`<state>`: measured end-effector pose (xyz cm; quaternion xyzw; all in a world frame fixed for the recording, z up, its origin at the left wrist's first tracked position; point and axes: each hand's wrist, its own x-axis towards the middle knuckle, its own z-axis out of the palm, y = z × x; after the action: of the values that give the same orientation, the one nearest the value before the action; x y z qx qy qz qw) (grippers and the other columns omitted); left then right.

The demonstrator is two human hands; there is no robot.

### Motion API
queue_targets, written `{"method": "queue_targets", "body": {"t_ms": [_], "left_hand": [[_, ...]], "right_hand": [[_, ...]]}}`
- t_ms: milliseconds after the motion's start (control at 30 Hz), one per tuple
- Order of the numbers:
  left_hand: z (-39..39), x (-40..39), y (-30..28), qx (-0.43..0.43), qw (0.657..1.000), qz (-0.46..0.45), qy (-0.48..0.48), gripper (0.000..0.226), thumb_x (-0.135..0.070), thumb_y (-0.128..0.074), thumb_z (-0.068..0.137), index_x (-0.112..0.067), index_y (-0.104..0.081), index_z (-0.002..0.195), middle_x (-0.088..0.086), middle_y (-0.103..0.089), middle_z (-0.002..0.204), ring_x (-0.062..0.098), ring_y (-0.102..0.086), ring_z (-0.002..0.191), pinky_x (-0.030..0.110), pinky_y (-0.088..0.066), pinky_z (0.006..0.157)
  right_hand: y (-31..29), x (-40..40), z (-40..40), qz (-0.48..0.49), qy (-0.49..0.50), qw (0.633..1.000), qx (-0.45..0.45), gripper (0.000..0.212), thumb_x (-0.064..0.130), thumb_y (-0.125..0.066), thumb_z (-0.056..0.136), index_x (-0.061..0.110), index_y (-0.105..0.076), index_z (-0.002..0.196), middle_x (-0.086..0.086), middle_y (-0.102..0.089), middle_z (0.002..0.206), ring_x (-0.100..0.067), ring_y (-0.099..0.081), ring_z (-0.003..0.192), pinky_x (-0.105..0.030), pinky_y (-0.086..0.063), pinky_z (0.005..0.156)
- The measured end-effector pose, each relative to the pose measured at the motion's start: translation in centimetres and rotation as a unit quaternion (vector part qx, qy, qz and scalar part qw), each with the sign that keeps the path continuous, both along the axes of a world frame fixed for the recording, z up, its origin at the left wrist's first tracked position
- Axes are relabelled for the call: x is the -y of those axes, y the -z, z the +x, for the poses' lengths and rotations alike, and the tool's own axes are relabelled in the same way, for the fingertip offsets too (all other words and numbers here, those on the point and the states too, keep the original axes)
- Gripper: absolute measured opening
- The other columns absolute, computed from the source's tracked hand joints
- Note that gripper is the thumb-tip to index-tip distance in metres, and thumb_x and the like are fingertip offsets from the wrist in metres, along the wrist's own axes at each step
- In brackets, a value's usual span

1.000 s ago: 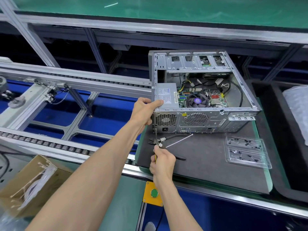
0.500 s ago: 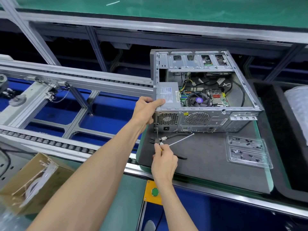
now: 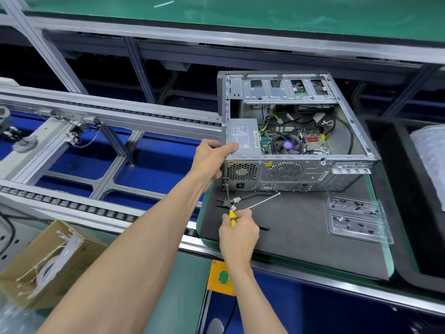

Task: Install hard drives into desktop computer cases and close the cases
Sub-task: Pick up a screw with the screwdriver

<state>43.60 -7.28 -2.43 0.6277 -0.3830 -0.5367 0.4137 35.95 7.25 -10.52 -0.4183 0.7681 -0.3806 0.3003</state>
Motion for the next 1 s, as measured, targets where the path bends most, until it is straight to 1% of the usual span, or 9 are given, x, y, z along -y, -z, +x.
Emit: {"method": "queue_targets", "body": {"t_ms": [100,167,233,333,433,600,733,900,1000], "left_hand": [[0.0,-0.1,0.1,-0.005,1.0,-0.003,-0.001,0.056,-0.047,-0.084,0.072,-0.019,-0.051,0.107,0.01,-0.054,0.076,0.014,-0.027,0.037,0.023,-0.026,0.036],[0.0,-0.1,0.1,-0.002,1.0,-0.003,-0.002,0.058,-0.048,-0.084,0.071,-0.018,-0.051,0.108,0.008,-0.055,0.073,0.015,-0.027,0.038,0.024,-0.027,0.036],[-0.1,-0.1,0.0,0.003,1.0,0.001,-0.005,0.056,-0.047,-0.084,0.072,-0.019,-0.052,0.108,0.003,-0.049,0.065,0.014,-0.026,0.035,0.023,-0.027,0.036],[0.0,0.0,-0.1,0.008,1.0,0.002,-0.003,0.055,-0.047,-0.084,0.073,-0.019,-0.051,0.107,0.004,-0.051,0.07,0.014,-0.027,0.034,0.023,-0.028,0.036],[-0.1,-0.1,-0.1,0.01,1.0,0.005,-0.001,0.055,-0.046,-0.084,0.074,-0.019,-0.051,0.109,0.002,-0.049,0.068,0.014,-0.027,0.033,0.023,-0.028,0.036],[-0.2,-0.3,-0.2,0.008,1.0,0.003,-0.006,0.054,-0.045,-0.084,0.075,-0.019,-0.051,0.108,0.0,-0.044,0.064,0.014,-0.025,0.034,0.022,-0.027,0.035],[-0.1,-0.3,-0.3,0.005,1.0,0.003,-0.006,0.053,-0.045,-0.083,0.074,-0.019,-0.051,0.107,0.004,-0.047,0.069,0.014,-0.026,0.035,0.022,-0.027,0.035],[-0.2,-0.3,-0.2,0.006,1.0,0.003,-0.007,0.053,-0.047,-0.084,0.074,-0.02,-0.051,0.106,0.006,-0.049,0.071,0.013,-0.026,0.034,0.022,-0.028,0.035],[-0.2,-0.2,-0.1,0.001,1.0,0.003,-0.011,0.053,-0.047,-0.084,0.073,-0.02,-0.051,0.106,0.007,-0.05,0.073,0.013,-0.025,0.036,0.023,-0.027,0.035]], "right_hand": [[0.1,0.0,0.5,0.014,0.054,0.99,0.128,0.019,0.018,-0.071,0.091,0.011,-0.057,0.079,-0.002,-0.062,0.063,-0.017,-0.055,0.06,-0.019,-0.038,0.051],[-0.8,0.3,0.6,0.038,0.157,0.879,0.448,0.015,0.008,-0.073,0.088,0.002,-0.064,0.078,-0.006,-0.058,0.055,-0.013,-0.044,0.044,-0.02,-0.03,0.039],[-0.9,0.3,0.5,0.052,0.175,0.825,0.535,0.014,0.007,-0.072,0.089,-0.002,-0.065,0.081,-0.008,-0.056,0.055,-0.014,-0.038,0.042,-0.023,-0.026,0.039],[-0.6,-0.1,0.3,0.035,0.035,0.988,0.148,0.021,0.027,-0.064,0.097,0.008,-0.067,0.091,-0.009,-0.067,0.066,-0.027,-0.059,0.062,-0.034,-0.042,0.057],[-0.7,-0.8,0.4,0.008,-0.06,0.982,-0.181,0.033,0.04,-0.039,0.106,0.012,-0.056,0.11,-0.008,-0.069,0.087,-0.036,-0.065,0.08,-0.038,-0.039,0.06],[-0.3,-0.1,0.3,0.028,-0.008,0.999,0.04,0.024,0.033,-0.054,0.101,0.012,-0.055,0.09,-0.004,-0.061,0.07,-0.031,-0.058,0.07,-0.038,-0.043,0.06],[-0.6,0.2,0.5,0.089,0.137,0.858,0.487,0.025,0.024,-0.064,0.096,0.005,-0.062,0.08,-0.006,-0.048,0.056,-0.016,-0.031,0.043,-0.023,-0.023,0.041],[-0.3,-0.1,0.0,0.028,0.027,0.999,0.032,0.021,0.027,-0.07,0.091,0.019,-0.051,0.085,0.002,-0.062,0.075,-0.02,-0.058,0.072,-0.031,-0.04,0.063],[-0.6,-0.2,0.3,0.007,0.039,0.999,0.014,0.024,0.029,-0.071,0.091,0.018,-0.053,0.081,0.002,-0.061,0.071,-0.021,-0.057,0.071,-0.031,-0.035,0.061]]}}
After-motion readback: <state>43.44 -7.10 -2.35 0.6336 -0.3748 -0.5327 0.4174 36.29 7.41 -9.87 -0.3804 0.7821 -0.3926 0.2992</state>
